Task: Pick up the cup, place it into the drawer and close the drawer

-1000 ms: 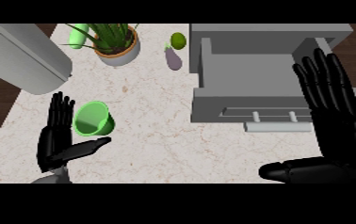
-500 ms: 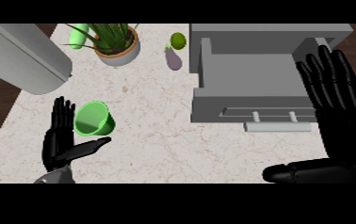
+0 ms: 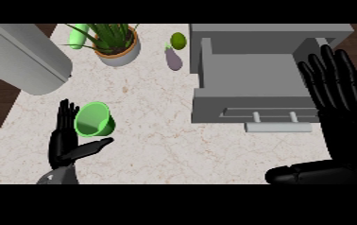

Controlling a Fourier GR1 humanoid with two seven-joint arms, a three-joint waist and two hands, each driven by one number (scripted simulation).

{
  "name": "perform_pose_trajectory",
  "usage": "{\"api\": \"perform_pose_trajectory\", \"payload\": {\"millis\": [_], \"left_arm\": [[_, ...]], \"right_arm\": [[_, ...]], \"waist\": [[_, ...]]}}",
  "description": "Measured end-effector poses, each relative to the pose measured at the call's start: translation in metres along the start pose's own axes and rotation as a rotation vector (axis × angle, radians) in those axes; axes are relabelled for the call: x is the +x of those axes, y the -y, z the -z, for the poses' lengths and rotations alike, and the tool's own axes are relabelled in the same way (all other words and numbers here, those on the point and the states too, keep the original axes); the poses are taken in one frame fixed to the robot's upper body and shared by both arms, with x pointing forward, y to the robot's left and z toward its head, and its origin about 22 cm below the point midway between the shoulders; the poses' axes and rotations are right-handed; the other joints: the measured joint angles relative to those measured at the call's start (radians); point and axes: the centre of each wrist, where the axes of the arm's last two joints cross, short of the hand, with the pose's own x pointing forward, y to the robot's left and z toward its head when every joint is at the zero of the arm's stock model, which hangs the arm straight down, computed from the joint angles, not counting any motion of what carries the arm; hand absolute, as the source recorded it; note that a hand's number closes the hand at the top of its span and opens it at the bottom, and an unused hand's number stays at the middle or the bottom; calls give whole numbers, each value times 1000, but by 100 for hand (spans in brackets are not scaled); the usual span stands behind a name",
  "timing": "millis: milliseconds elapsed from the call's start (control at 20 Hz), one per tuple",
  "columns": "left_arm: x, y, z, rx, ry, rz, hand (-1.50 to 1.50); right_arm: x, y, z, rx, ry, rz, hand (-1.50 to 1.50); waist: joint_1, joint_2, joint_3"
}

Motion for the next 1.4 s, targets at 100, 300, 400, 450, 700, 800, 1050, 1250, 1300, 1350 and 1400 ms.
{"api": "perform_pose_trajectory", "payload": {"millis": [100,300,400,450,700,800,1050,1250,1300,1350,1400], "left_arm": [[-6,1,0,-7,-1,-6,-150],[-13,-4,5,-21,1,-17,-150],[-15,-5,6,-24,8,-26,-150],[-17,-7,3,-25,13,-34,-150],[-24,-1,7,-24,7,-72,-150],[-23,2,11,-20,9,-86,-150],[-28,3,7,-40,-1,-147,-150],[-29,5,10,-70,-13,-195,-150],[-29,7,12,-73,-19,-208,-150],[-30,8,12,-76,-20,-215,150],[-31,10,11,-80,-20,-224,150]], "right_arm": [[-3,1,1,-3,3,3,-150],[-1,0,4,1,4,4,-150],[3,3,-2,4,5,6,-150],[0,3,-2,4,10,10,-150],[0,6,-1,7,2,8,-150],[1,6,1,3,3,10,-150],[3,4,-2,0,-1,0,-150],[-1,-5,-1,2,1,5,-150],[-2,-3,-1,3,-4,6,-150],[-2,-1,-1,4,-7,5,-150],[0,1,-3,-1,-7,4,-150]], "waist": [[0,0,0],[-2,1,0],[-3,1,0],[-2,0,0],[-4,1,0],[-3,1,0],[-4,1,-1],[-6,2,-1],[-7,2,-1],[-8,3,-1],[-7,3,-1]]}}
